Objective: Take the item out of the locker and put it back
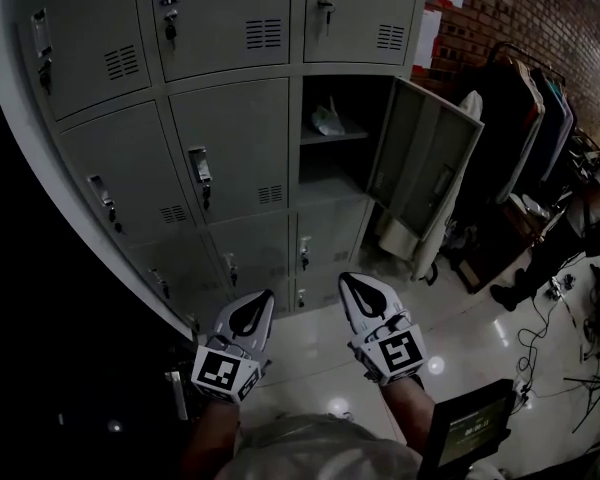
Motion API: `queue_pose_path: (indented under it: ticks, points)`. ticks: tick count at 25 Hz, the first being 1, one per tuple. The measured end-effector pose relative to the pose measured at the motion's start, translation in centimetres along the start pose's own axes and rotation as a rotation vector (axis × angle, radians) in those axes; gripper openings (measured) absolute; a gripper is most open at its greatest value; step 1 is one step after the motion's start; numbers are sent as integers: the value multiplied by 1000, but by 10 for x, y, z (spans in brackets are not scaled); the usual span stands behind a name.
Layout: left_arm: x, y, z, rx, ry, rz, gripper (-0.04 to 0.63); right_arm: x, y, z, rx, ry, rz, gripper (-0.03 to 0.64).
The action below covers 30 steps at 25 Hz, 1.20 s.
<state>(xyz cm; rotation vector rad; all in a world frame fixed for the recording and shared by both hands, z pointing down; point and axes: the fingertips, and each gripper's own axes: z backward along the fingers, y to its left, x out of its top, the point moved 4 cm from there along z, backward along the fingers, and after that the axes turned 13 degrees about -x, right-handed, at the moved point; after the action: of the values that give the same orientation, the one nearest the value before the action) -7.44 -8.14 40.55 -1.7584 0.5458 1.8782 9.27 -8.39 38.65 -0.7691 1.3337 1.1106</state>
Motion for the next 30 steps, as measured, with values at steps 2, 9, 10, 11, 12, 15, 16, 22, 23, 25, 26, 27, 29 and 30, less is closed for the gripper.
queue_pose_path:
  ticks: [2,9,10,11,12,15,16,22,23,25,26,27,29,30]
  points:
    - [1,-2,0,2,3,-1,3,3,1,2,4,-4,8,0]
    - [5,-11,-1,2,4,-12,3,8,-2,8,13,-12,4,0]
    - [5,-12,-1,3,6,-12,3,9,-2,9,14,-14,8,0]
    - [5,-13,-1,5,8,-11,3,9,-3,10,15,-15,14,0]
    - [5,-13,-1,8,9,-10,3,10,-4,10,16,-15,20,0]
    - [4,-13,-2,13,14,-4,3,8,-6,12,15,-10,24,0]
    - [3,-14,-2,12,14,-2,3,7,-6,12,14,-9,26,0]
    - [1,-17,-6,9,16,8,3,5,-10,13,17,-5,27,0]
    - [1,-17,-7,8,15,9,3,5,-10,13,19,-4,26,0]
    - [1,-19,-8,8,14,8,3,5,-11,12,21,-5,31,0]
    - [1,-19,-9,8,14,9,3,4,-12,12,22,-5,33,0]
    - [1,-19,-9,9,14,9,3,4,-12,12,22,-5,32,0]
    - [-1,-18,-10,10,11,7,3,4,-12,10,25,-5,25,0]
    - [-1,-18,-11,10,9,6,3,5,-12,10,26,-6,24,0]
